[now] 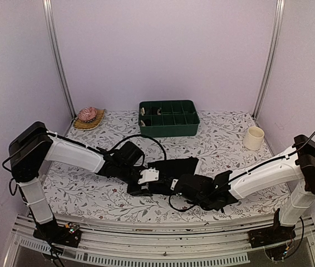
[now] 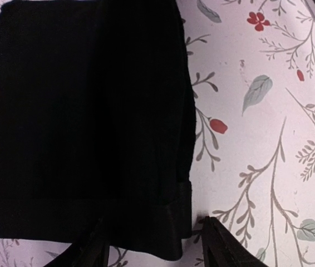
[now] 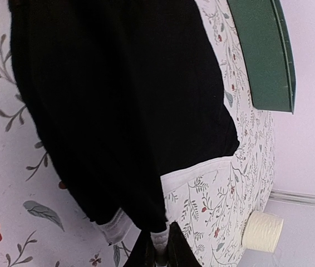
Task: Roll the underwear
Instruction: Smooth out the underwear at the center of the board.
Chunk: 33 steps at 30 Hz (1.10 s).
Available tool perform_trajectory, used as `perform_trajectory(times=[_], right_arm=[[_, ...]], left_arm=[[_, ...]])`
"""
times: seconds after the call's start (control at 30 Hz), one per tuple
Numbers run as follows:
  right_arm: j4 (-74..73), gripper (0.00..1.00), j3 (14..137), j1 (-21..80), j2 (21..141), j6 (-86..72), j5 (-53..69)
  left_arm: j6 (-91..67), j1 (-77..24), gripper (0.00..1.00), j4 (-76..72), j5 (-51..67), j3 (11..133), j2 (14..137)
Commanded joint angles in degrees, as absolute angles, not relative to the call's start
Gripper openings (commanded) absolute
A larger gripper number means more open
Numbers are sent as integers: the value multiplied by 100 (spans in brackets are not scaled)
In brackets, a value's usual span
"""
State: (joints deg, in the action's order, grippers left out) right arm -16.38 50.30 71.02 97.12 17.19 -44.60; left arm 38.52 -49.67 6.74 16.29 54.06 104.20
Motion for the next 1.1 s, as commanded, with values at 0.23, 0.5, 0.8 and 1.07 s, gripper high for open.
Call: perform_trajectory(times=[0.23,0.5,0.8,1.07], right_arm=[[-2582,64,5251,7203,9153,992,-4289],[-2407,79,5505,6591,8140,690,-3436],[-1966,77,6291,4968,9430,428,-2781],[-1923,77,6864,4360,10505,597,-2244]], left_arm=[[4304,-4983,69,1330,2280,5464,10076],[4332,-4555,98,1619,2821,5664,9519],[3749,-4421,71,988,2114,5903,10083],[3497,-4514,62,713,1884,5961,10377]])
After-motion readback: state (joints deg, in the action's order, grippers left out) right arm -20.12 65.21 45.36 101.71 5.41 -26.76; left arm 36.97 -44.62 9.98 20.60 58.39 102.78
